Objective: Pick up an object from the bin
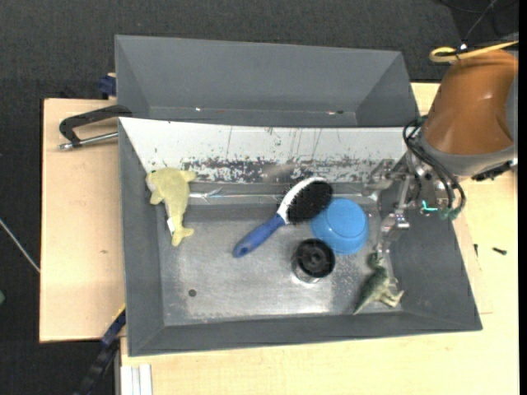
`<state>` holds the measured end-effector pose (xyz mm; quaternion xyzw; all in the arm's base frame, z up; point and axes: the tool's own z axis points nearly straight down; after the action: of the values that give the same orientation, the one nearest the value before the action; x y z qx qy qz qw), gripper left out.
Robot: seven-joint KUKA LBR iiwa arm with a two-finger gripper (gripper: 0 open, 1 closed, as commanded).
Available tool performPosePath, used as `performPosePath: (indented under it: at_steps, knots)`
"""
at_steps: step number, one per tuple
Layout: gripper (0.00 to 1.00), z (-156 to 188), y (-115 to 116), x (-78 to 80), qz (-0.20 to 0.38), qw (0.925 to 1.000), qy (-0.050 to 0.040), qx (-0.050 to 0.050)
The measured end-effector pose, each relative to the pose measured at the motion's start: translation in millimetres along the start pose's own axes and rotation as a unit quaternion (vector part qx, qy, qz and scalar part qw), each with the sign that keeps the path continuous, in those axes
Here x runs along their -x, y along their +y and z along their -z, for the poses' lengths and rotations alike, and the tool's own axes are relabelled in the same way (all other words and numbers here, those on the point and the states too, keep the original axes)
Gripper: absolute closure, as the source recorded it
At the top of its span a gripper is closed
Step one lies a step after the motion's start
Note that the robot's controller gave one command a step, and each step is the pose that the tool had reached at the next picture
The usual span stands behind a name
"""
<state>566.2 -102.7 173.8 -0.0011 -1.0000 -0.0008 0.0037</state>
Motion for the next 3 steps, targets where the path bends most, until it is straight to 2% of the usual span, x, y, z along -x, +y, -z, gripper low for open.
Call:
performPosePath:
  at_steps: [1, 2, 3]
  knots:
    - [0.00, -79.8, 57.0, 27.4, 0.128, 0.9918, -0.0021, -0.002]
    - [0.00, -91.9, 83.4, 19.7, 0.124, 0.9922, -0.0088, -0.010]
    - [0.00, -91.6, 133.0, 29.4, 0.202, 0.9793, -0.0106, -0.009]
